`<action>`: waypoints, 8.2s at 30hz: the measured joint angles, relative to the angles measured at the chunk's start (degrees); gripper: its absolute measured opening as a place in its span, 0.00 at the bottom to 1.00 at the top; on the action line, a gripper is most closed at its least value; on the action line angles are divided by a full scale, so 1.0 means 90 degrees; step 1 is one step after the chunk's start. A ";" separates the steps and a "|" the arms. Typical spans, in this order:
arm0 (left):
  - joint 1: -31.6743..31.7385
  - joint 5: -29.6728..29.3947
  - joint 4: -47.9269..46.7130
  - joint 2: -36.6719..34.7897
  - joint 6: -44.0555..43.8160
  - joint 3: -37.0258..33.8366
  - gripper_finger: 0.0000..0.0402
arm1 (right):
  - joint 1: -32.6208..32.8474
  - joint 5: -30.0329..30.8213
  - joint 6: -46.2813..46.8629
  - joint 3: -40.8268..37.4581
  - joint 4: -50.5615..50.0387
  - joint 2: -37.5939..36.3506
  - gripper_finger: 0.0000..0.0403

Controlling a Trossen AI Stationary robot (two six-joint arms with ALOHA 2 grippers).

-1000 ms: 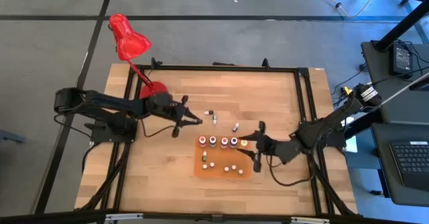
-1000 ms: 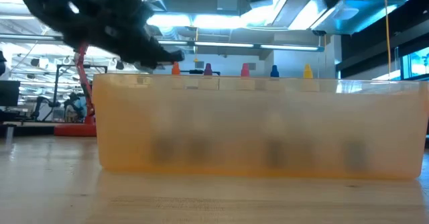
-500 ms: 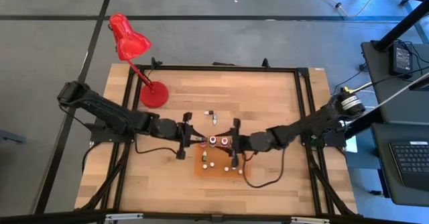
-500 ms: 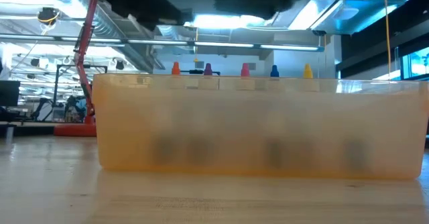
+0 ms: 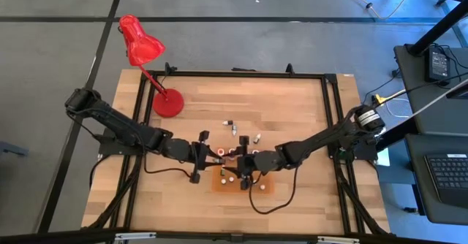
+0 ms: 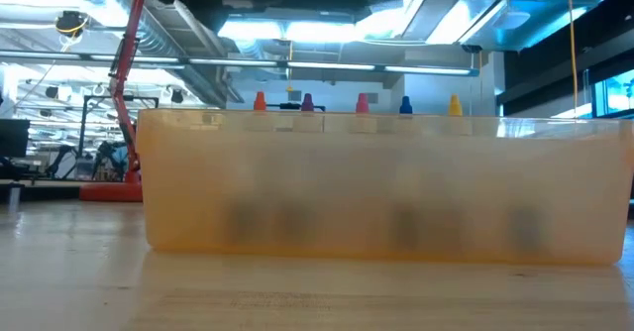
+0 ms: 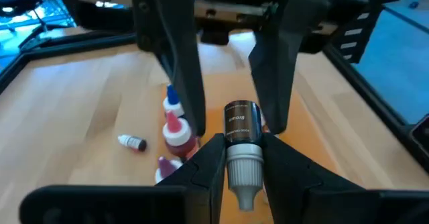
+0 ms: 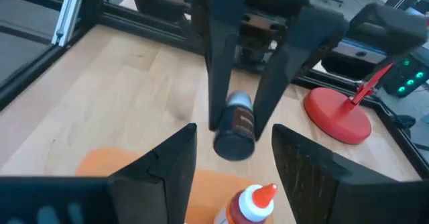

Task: Pick & Place food coloring
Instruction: Put the small brown food coloring bottle into the orange bin

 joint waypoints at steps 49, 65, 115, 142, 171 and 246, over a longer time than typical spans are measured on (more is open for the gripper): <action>0.0047 -0.0256 -0.0076 -0.1692 -0.0284 -0.0622 0.44 | 0.0568 0.1595 0.0368 0.0098 -0.1141 -0.0475 0.18; 0.0047 0.0228 0.5473 -0.1714 -0.0540 -0.2866 0.44 | 0.0634 0.2443 -0.1338 0.0091 0.1645 -0.0083 0.19; 0.0220 0.0049 0.6059 -0.1622 0.0212 -0.2839 0.41 | -0.0822 -0.0449 -0.1468 0.0101 0.3853 0.0561 0.20; 0.0934 0.0399 0.6149 -0.1622 0.0054 -0.2837 0.26 | -0.1111 -0.0614 -0.1335 0.0101 0.3802 0.0562 0.20; 0.0932 0.1283 0.4054 -0.1607 0.0245 -0.2170 0.13 | 0.0249 0.1585 -0.0822 0.0093 0.0160 -0.0743 0.49; -0.0081 0.1022 -0.0328 0.3595 -0.0446 0.1940 0.18 | 0.1474 0.1738 0.4583 0.0093 -0.5267 -0.2288 0.49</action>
